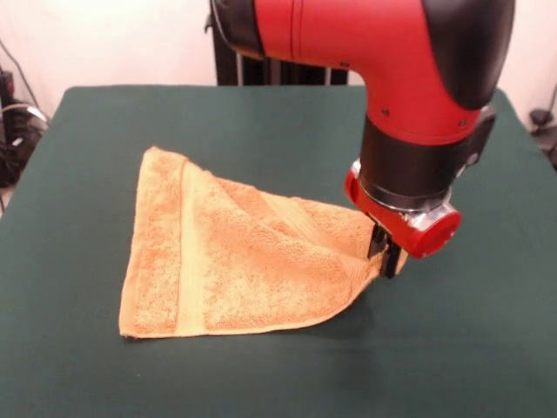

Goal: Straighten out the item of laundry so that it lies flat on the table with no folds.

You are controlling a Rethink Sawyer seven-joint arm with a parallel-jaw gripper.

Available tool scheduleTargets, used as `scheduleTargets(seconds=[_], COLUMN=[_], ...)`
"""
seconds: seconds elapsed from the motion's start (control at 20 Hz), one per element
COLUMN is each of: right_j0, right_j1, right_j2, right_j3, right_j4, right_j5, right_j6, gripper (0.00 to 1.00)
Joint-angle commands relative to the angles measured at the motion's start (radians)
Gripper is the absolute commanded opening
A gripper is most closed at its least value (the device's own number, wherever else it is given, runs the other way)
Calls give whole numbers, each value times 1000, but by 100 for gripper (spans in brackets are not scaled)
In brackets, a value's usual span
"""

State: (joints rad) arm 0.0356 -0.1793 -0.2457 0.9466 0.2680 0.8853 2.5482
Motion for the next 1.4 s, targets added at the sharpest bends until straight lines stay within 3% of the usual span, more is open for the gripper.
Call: scheduleTargets(seconds=[0.05,0.5,0.65,0.95,1.2,1.4], right_j0=[40,54,50,37,19,19], right_j1=[72,158,165,146,95,62], right_j2=[-43,-115,-110,-76,-12,17], right_j3=[-110,-349,-374,-307,-153,-63], right_j4=[45,83,100,109,120,132], right_j5=[132,308,320,211,73,81], right_j6=[358,521,543,509,429,369], gripper=[0,0,0,0,0,0])
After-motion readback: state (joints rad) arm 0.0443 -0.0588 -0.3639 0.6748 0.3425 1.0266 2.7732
